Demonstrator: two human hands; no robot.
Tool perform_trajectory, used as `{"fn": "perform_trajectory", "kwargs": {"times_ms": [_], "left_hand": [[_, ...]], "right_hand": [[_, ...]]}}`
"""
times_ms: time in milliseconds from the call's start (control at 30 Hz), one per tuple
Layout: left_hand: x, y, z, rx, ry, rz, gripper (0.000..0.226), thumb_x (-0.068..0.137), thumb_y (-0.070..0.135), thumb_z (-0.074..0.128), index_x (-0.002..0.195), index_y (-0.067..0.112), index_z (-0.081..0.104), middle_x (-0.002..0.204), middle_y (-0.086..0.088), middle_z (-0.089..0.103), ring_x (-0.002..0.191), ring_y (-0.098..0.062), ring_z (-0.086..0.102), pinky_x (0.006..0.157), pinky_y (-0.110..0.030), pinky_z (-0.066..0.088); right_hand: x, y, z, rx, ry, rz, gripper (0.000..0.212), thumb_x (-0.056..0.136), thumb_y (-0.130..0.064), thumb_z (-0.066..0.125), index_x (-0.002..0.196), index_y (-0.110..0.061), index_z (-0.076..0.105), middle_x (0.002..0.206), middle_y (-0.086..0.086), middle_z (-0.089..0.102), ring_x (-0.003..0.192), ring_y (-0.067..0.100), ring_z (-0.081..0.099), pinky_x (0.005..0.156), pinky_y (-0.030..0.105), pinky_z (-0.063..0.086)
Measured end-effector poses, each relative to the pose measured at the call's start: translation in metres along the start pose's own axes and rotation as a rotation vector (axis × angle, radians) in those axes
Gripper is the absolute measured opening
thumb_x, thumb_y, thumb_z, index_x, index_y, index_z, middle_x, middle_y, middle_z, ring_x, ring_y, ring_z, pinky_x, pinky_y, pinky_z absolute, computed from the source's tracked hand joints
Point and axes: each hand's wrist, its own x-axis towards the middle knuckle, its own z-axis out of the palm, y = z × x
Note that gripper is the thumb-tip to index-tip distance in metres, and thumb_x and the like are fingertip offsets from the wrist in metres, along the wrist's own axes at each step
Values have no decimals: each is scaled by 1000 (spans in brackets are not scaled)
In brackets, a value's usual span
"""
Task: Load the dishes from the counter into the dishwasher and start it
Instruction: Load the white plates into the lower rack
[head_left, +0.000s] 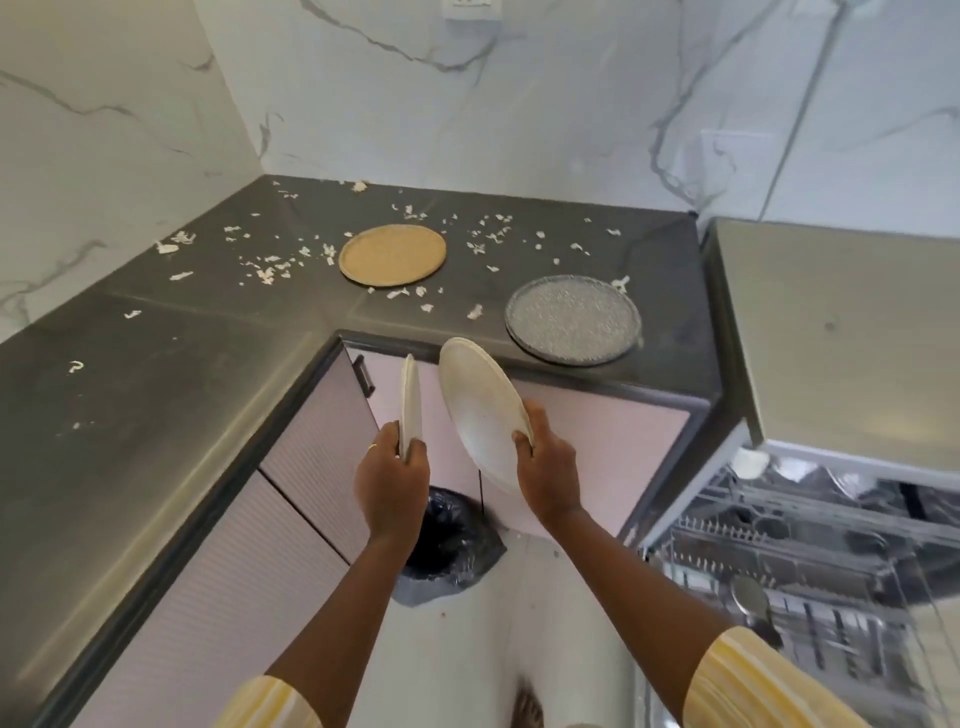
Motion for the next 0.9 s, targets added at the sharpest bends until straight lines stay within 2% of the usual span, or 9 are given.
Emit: {"fn": "perform_trajectory", "kwargs": {"times_ms": [133, 233, 367, 433, 533, 600, 767, 900], "left_hand": [[-73, -20, -8, 23, -88, -6, 4, 84, 7, 55, 82, 3, 53, 64, -8, 52, 55, -22, 47, 45, -24, 35], [-133, -31, -20, 41, -148, -97, 6, 86, 10, 53, 85, 4, 53, 69, -13, 55, 58, -25, 50, 50, -31, 42], [-212, -29, -30, -2, -217, -148, 18, 87, 10, 50, 73, 12, 39, 59, 0, 42, 51, -20, 42, 44, -23, 29], [-244, -22, -30, -9, -290, -200, 16, 89, 11, 48, 76, 12, 38, 63, -4, 43, 57, -25, 45, 50, -29, 34], [-285, -5, -22, -67, -409, -259, 5, 91, 9, 45, 87, 7, 45, 77, -9, 50, 71, -25, 49, 62, -34, 39], [-309, 9, -14, -106, -451, -271, 4, 93, 9, 45, 92, 5, 47, 82, -12, 52, 75, -25, 49, 66, -33, 38], [-380, 48, 25, -114, -526, -325, 14, 95, 13, 47, 85, 7, 39, 76, -12, 50, 70, -26, 46, 64, -30, 32], [-433, 84, 72, -138, -604, -528, 15, 96, 19, 50, 96, 7, 40, 88, -10, 52, 77, -25, 50, 69, -33, 41]], "right_hand": [[-82, 13, -18, -67, -31, 113, 38, 93, -4, 50, 131, -4, 46, 91, 21, 65, 74, 37, 64, 70, 42, 55], [-153, 17, -41, -90, -62, 268, 41, 95, -6, 46, 135, -8, 42, 97, 21, 65, 80, 37, 63, 75, 44, 53], [-233, 29, -83, -160, -109, 358, 41, 96, -10, 46, 137, -13, 42, 105, 17, 63, 89, 32, 63, 78, 37, 52], [-263, 37, -105, -177, -105, 399, 43, 96, -9, 46, 138, -15, 40, 110, 16, 63, 91, 30, 63, 80, 36, 52], [-298, 51, -138, -167, -84, 481, 49, 95, -7, 46, 141, -18, 37, 108, 15, 64, 84, 23, 61, 78, 35, 52], [-314, 62, -159, -173, -66, 542, 47, 94, -6, 46, 139, -17, 38, 106, 16, 65, 86, 26, 63, 78, 38, 53], [-353, 106, -219, -197, 0, 745, 38, 95, -7, 47, 132, -11, 43, 106, 19, 64, 94, 36, 63, 82, 46, 52], [-378, 157, -276, -210, -47, 835, 37, 96, -9, 43, 132, -13, 41, 111, 15, 63, 96, 34, 62, 87, 51, 52]]}}
